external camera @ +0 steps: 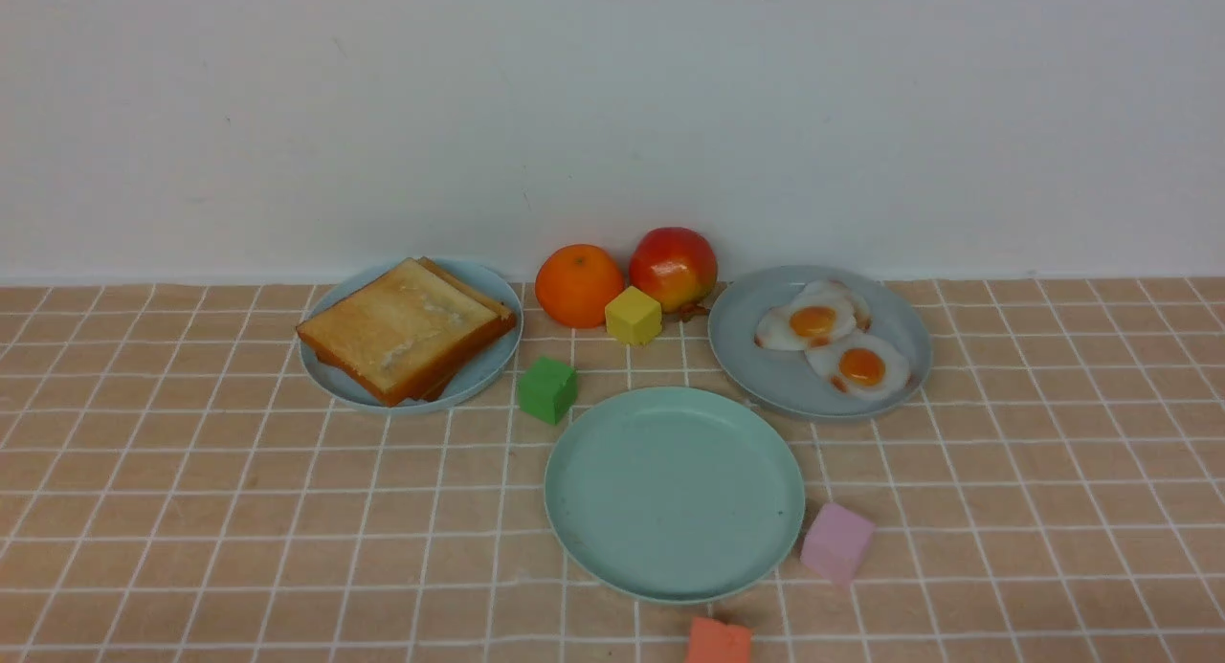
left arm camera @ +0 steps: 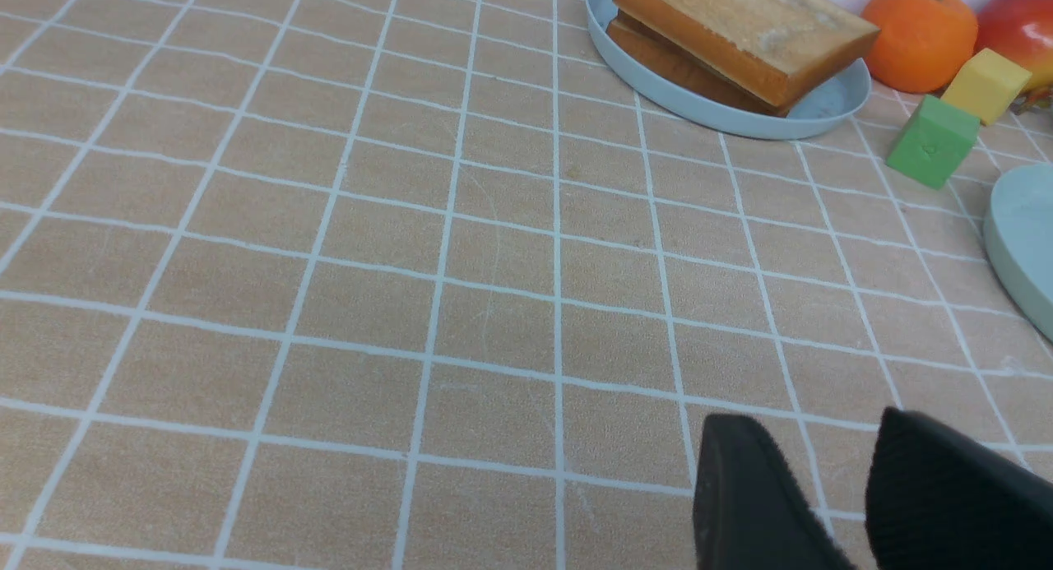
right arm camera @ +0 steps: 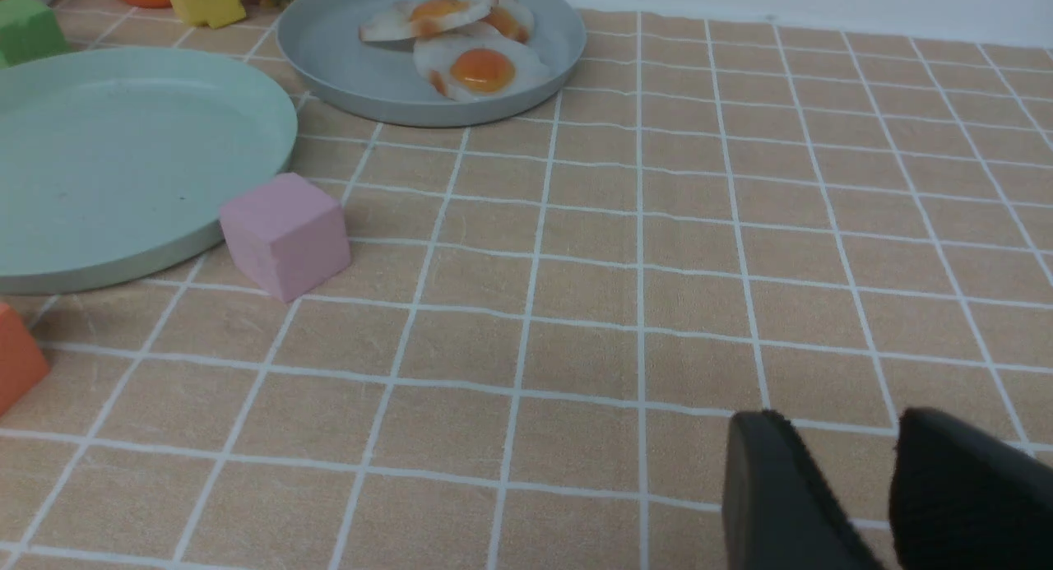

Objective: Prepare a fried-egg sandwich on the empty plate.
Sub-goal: Use the left arm to grab a slice of bread

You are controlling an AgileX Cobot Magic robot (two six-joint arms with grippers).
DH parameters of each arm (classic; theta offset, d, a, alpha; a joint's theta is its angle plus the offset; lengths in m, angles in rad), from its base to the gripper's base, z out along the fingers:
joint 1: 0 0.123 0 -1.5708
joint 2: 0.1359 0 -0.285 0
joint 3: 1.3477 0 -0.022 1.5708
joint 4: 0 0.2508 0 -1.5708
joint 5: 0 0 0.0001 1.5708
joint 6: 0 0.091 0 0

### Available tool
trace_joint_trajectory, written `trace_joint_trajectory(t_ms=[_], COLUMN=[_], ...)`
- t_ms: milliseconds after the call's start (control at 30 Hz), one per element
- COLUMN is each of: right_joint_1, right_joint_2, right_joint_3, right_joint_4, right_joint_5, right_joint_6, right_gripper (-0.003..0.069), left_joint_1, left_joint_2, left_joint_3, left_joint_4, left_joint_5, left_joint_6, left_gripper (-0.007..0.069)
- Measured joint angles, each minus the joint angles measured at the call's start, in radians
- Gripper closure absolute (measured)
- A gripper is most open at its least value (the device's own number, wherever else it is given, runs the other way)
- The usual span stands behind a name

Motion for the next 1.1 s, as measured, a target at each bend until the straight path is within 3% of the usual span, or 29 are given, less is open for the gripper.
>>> trace_joint_trajectory(t_ms=[667,833,933,1100], right_joint_1=[0.000,0.000,0.000,0.000], right_joint_2=[0.000,0.000,0.000,0.000], right_joint_3=[0.000,0.000,0.000,0.000], right_joint_4=[0.000,0.000,0.000,0.000], right_joint_5=[0.000,0.000,0.000,0.000], right_joint_6=[0.000,0.000,0.000,0.000], right_gripper=[0.0419,0.0419,0.0419,0.0419], left_joint_1=[0.000,0.000,0.000,0.000], left_joint_2=[0.000,0.000,0.000,0.000], left_joint_3=[0.000,0.000,0.000,0.000], left_joint_4=[-0.009,-0.220,-0.413,-0.513], left_joint_5=[-0.013,-0.157,-0.281,-0.387], left_joint_6=[-0.002,-0.123,-0.229,-0.255], left_gripper=[0.0386,0.0386,0.0386,0.0401])
